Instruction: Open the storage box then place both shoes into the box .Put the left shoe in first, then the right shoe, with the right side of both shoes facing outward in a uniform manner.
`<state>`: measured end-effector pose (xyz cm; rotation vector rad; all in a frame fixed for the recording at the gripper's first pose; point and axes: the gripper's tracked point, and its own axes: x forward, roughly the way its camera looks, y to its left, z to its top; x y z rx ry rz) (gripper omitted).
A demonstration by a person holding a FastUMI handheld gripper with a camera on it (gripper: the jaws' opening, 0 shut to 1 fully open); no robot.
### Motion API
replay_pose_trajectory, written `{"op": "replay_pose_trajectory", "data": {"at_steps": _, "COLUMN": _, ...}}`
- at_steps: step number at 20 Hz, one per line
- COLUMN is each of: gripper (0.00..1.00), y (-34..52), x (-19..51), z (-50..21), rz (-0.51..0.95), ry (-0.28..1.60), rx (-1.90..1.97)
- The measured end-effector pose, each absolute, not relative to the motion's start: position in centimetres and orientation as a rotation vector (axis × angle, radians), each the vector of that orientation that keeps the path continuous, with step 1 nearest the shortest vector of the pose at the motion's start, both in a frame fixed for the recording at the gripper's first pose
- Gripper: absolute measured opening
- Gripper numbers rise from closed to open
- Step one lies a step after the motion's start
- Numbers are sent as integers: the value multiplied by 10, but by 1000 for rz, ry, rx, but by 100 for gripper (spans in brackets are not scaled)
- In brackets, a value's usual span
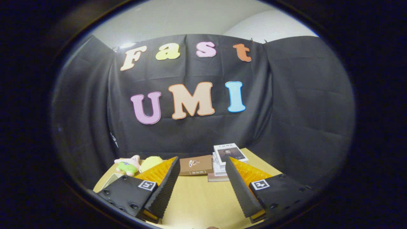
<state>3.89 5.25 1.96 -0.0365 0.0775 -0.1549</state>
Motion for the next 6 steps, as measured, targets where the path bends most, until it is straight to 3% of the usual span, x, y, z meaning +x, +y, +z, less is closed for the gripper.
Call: {"op": "replay_pose_trajectory", "data": {"at_steps": 6, "gripper": 92, "y": 55, "x": 48, "z": 22, "rz": -132, "ry": 46, "rx": -51}}
